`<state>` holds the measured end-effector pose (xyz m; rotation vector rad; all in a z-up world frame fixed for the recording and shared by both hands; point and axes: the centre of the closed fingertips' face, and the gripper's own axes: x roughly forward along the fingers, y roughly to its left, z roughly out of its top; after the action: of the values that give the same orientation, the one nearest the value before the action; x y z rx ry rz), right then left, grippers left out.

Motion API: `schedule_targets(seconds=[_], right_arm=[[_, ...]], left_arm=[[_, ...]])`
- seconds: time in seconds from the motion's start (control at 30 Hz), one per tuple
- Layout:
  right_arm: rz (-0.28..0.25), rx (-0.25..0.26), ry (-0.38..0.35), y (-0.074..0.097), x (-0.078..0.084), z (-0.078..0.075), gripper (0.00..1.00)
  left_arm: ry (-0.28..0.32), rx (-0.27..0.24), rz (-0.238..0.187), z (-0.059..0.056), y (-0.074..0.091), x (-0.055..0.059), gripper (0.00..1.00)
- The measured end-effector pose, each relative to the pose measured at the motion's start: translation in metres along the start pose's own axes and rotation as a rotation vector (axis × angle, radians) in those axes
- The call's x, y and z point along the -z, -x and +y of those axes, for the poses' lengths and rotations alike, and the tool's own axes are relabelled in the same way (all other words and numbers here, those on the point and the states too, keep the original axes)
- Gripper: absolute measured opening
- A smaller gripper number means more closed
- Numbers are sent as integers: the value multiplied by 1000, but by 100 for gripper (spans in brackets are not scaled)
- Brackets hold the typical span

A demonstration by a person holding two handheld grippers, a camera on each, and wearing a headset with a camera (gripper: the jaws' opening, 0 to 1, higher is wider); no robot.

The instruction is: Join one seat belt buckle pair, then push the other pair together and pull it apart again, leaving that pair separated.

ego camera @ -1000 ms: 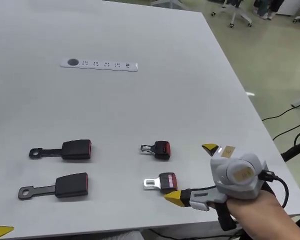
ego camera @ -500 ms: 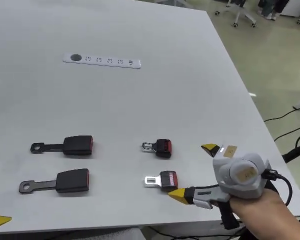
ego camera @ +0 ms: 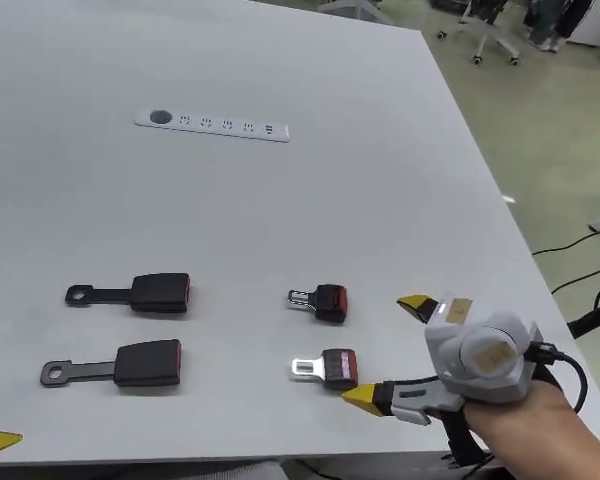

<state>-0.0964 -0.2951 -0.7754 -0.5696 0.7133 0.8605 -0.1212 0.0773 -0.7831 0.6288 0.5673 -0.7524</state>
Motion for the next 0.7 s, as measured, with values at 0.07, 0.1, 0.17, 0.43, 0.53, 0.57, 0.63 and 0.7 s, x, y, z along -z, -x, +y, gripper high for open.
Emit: schedule_targets(seconds=[0.07, 0.1, 0.17, 0.43, 0.53, 0.57, 0.63, 0.7], right_arm=[[4, 0, 13, 0, 0, -1, 79], [4, -1, 14, 0, -1, -1, 77], [3, -4, 9, 0, -3, -2, 78], [11, -10, 26, 1, -2, 1, 75], [14, -11, 34, 0, -2, 1, 74], [17, -12, 35, -1, -1, 1, 74], [22, -14, 41, -1, -1, 1, 72], [26, -17, 51, -1, -1, 1, 72]], left_arm=[[0, 1, -2, 0, 1, -2, 98], [0, 2, -2, -1, 1, -2, 98], [-2, 2, 2, -1, 1, -3, 98], [9, 23, 10, -4, 1, -4, 99], [9, 24, 15, -2, 0, -5, 98], [10, 25, 16, -2, -1, -4, 97], [11, 24, 15, -1, -1, -5, 96], [7, 20, 15, 0, 0, -4, 96]])
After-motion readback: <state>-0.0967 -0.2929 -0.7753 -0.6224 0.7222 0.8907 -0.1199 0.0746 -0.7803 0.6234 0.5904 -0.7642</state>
